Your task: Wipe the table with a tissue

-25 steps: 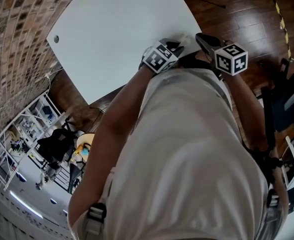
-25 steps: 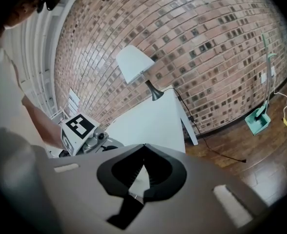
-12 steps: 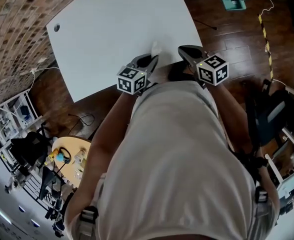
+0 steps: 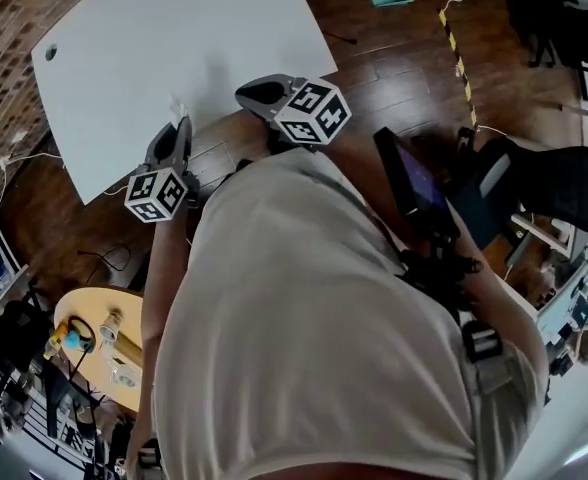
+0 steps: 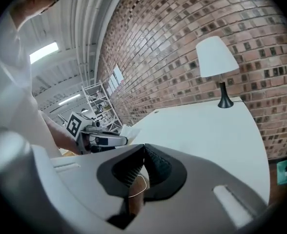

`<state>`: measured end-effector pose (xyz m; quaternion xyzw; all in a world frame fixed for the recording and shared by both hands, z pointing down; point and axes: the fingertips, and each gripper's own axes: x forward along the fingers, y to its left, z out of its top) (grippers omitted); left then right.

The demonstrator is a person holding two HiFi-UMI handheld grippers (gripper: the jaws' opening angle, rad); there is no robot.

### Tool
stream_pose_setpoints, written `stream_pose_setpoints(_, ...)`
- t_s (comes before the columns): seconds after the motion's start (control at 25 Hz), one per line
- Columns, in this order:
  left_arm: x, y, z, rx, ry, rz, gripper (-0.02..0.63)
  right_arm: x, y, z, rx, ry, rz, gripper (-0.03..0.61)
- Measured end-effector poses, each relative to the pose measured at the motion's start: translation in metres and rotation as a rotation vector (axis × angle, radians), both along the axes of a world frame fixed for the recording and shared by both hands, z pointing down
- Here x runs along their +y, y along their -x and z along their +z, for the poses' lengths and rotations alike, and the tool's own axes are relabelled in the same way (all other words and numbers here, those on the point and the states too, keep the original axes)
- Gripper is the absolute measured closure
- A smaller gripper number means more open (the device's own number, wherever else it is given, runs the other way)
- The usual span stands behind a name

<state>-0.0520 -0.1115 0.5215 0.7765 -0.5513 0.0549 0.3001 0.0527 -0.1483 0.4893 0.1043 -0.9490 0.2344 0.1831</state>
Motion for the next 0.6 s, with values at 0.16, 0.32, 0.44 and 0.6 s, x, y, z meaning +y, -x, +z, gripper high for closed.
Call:
stream_pose_setpoints(0.16,0.028,0.016,-0.006,0.006,-0.038,-0.069,0.569,0.025,0.013,-0.011,-0.003,-0.038,-0.054,0.571)
stream_pose_setpoints(0.32,0.051,0.019,-0.012,-0.006,-0.071,-0.11,0.569,0.051,0.022,-0.02,-0.022,-0.062,-0.107,0.571)
stream_pose_setpoints(0.44,0.067,0.001,-0.009,0.0,-0.075,-0.111,0.569,0.069,0.012,-0.017,-0.029,-0.052,-0.129,0.571)
stream_pose_setpoints(0.6,0.083,-0.012,-0.011,0.002,-0.079,-0.077,0.569,0.086,0.001,-0.008,-0.021,-0.031,-0.106,0.571)
